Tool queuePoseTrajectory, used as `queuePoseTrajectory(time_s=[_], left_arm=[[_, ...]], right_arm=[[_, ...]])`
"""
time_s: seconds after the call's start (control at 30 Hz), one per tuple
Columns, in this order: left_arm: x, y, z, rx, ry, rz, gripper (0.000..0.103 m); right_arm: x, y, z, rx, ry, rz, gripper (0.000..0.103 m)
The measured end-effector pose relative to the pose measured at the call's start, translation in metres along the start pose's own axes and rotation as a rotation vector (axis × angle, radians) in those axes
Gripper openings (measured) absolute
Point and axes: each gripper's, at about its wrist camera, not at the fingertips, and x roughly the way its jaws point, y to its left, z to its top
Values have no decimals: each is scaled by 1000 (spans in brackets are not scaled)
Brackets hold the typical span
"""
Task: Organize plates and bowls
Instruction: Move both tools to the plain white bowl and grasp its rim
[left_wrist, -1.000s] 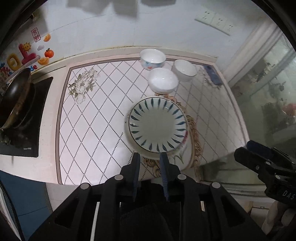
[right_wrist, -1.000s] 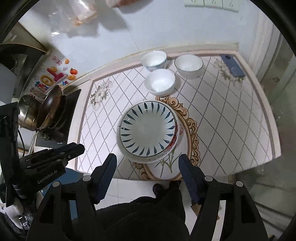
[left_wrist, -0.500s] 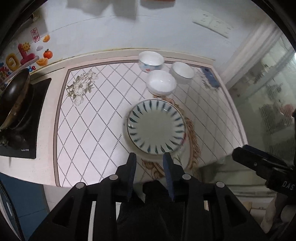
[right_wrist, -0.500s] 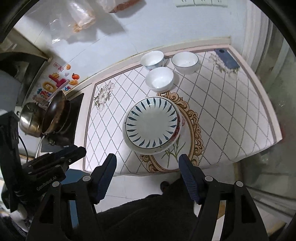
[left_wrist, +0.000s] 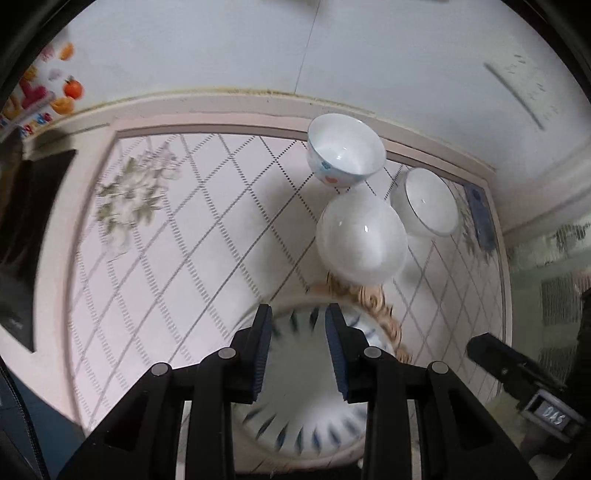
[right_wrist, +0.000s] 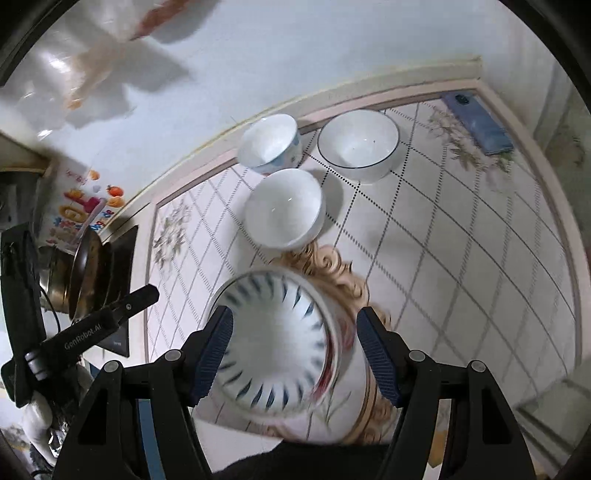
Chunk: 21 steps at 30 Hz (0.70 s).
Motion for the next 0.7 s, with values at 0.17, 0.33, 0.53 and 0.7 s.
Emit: queuePoseTrajectory(time_s=[0.17,0.33,0.53,0.7], left_arm=[[56,-10,35,-34,80,-34,27],[94,-15,54,-56,135,-27,28],[123,-14,60,-53,136,-14,25],[122,-18,58,-37,107,-10,11]], right_arm=[[59,-23,51,7,68,7,72],[104,-36,79,34,123,28,72],[142,-40,99,43,142,64,55],[163,-38,99,37,155,98,16]])
